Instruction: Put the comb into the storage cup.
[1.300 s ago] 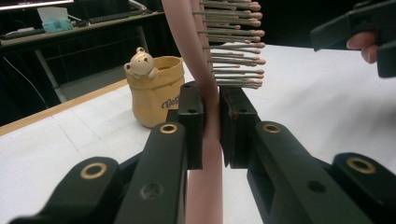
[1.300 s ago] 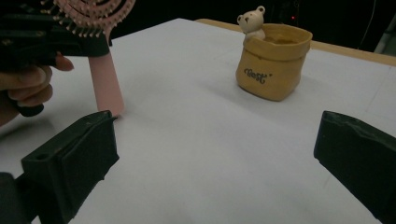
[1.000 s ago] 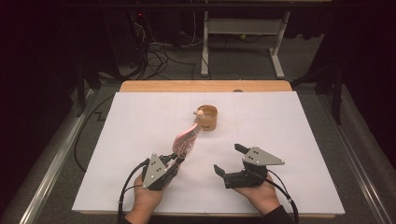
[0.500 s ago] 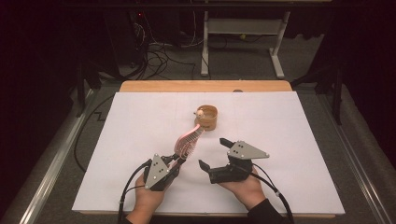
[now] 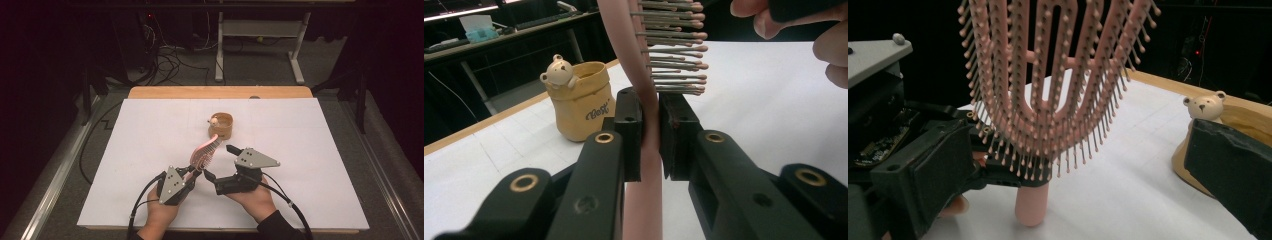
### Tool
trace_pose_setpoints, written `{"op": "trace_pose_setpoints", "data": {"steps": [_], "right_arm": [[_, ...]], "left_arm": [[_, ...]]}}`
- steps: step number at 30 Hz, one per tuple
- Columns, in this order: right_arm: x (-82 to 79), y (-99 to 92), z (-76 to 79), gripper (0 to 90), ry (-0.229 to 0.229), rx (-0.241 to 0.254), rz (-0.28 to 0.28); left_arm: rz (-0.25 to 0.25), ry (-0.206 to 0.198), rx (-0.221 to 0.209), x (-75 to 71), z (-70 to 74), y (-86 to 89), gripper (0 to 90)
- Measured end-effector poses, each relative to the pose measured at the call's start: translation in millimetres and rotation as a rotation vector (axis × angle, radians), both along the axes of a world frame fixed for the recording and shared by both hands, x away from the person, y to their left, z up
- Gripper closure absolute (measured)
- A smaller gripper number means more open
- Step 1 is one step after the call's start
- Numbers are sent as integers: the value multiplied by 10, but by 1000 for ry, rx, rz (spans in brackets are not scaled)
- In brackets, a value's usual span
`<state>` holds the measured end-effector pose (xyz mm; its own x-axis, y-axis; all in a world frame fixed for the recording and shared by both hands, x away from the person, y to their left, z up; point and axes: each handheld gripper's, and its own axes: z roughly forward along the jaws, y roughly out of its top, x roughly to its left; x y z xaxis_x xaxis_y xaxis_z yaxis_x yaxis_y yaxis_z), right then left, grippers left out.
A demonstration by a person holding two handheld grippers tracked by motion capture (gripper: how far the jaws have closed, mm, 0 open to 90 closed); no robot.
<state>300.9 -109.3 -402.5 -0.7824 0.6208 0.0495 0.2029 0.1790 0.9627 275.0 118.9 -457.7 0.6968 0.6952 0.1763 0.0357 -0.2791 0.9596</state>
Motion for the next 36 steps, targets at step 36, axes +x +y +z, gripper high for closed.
{"op": "trace_pose_setpoints", "data": {"steps": [36], "right_arm": [[121, 290, 216, 151, 13, 116, 18]], "left_arm": [[21, -16, 15, -36, 3, -41, 794]]}}
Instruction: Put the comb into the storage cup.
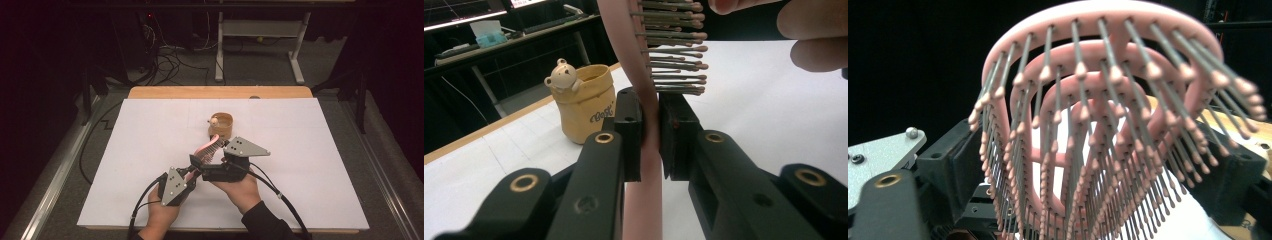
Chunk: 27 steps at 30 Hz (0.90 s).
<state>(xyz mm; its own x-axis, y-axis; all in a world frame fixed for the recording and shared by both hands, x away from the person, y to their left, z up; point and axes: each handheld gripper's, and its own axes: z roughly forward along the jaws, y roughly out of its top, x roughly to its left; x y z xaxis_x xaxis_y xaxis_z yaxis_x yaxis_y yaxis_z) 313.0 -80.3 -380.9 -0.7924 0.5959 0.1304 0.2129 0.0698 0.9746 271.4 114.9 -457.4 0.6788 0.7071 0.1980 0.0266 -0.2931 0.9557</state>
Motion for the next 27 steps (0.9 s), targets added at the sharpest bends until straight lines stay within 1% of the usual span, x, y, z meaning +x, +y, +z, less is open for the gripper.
{"op": "trace_pose_setpoints", "data": {"steps": [5, 12, 27], "right_arm": [[3, -17, 7, 189, 16, 16, 3], [8, -25, 10, 191, 39, 32, -3], [9, -19, 5, 192, 52, 40, -14]], "left_arm": [[2, -1, 0, 0, -4, -4, 794], [7, -5, -1, -3, -3, -14, 794], [7, -2, 13, -8, -4, -18, 793]]}}
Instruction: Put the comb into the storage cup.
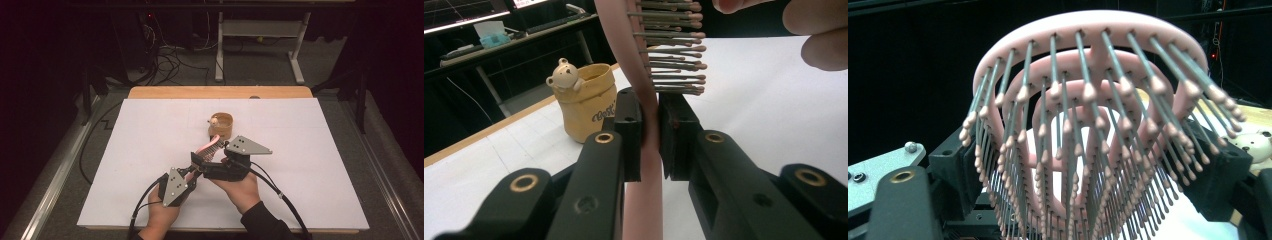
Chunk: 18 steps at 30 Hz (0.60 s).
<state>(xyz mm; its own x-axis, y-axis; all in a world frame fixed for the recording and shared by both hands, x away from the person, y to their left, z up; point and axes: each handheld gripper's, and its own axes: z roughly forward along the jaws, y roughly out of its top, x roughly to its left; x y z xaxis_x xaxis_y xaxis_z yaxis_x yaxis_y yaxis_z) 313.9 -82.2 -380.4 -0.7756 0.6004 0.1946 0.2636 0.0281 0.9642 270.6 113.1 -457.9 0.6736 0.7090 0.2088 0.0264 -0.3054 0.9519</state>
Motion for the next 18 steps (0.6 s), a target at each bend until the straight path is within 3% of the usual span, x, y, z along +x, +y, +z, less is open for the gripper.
{"op": "trace_pose_setpoints", "data": {"steps": [8, 18], "right_arm": [[-7, -10, 8, 201, 10, -8, -5], [-40, 18, 42, 206, -8, -42, -12]], "left_arm": [[-5, 2, 4, 3, 1, -4, 792], [-18, 17, -20, 18, 7, 5, 787]]}}
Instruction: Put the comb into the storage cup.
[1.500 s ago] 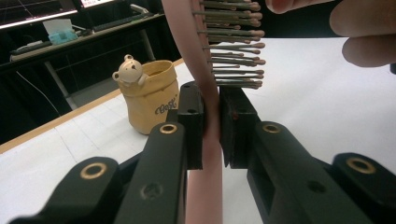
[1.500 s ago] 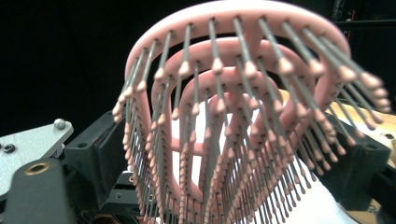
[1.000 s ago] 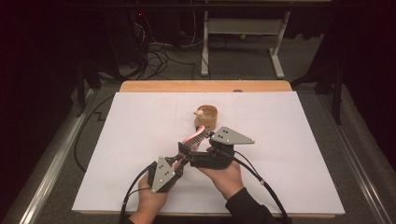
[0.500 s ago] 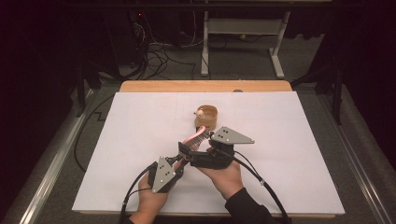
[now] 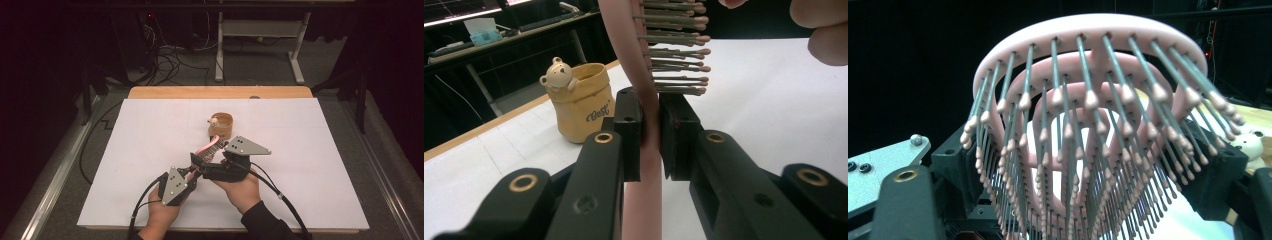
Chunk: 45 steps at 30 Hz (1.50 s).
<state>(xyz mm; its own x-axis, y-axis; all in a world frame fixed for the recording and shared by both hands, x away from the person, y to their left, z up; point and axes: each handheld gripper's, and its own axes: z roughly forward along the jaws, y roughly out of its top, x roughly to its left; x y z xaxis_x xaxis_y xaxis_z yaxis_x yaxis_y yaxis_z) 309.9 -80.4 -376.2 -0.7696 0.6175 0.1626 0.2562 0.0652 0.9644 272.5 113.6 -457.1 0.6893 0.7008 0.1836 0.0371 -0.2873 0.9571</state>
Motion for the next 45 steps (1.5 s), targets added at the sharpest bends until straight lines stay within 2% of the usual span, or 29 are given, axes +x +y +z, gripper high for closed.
{"op": "trace_pose_setpoints", "data": {"steps": [4, 8, 10, 13, 18, 20, 21, 22, 27, 29, 31, 33, 37, 38, 43, 45], "right_arm": [[-1, 4, 0, 207, -3, -3, -2], [2, 3, 1, 208, 1, -2, 1], [2, 4, 3, 207, 1, -6, 3], [6, -1, 5, 208, -4, -5, -1], [1, -14, 15, 208, -9, -13, -3], [4, -21, 16, 208, -12, -14, -4], [3, -26, 19, 207, -13, -14, -7], [2, -30, 21, 207, -11, -13, -7], [7, -65, 37, 206, -17, -12, -7], [7, -77, 41, 207, -24, -14, -11], [4, -93, 44, 206, -25, -15, -17], [2, -111, 49, 206, -27, -16, -23], [2, -154, 64, 206, -35, -16, -33], [3, -166, 69, 206, -39, -17, -34], [-8, -236, 90, 206, -48, -31, -45], [-11, -267, 95, 206, -49, -34, -52]], "left_arm": [[0, 9, -3, 5, 1, 4, 782], [6, 17, -11, 13, 3, 9, 721], [6, 20, -13, 17, 0, 4, 661], [-3, 33, -16, 25, -2, 5, 625], [-10, 66, -38, 37, -7, 7, 505], [-20, 73, -39, 33, -8, 14, 504], [-19, 79, -40, 35, -5, 18, 466], [-19, 89, -49, 37, -2, 29, 441], [-32, 105, -86, 67, 0, 131, 436], [-40, 126, -102, 91, 7, 174, 365], [-42, 132, -104, 97, 10, 210, 350], [-39, 142, -110, 91, 7, 236, 296], [-44, 156, -113, 81, -12, 274, 281], [-44, 166, -113, 85, -14, 284, 245], [-48, 189, -112, 94, -29, 370, 241], [-46, 198, -110, 97, -24, 419, 178]]}}
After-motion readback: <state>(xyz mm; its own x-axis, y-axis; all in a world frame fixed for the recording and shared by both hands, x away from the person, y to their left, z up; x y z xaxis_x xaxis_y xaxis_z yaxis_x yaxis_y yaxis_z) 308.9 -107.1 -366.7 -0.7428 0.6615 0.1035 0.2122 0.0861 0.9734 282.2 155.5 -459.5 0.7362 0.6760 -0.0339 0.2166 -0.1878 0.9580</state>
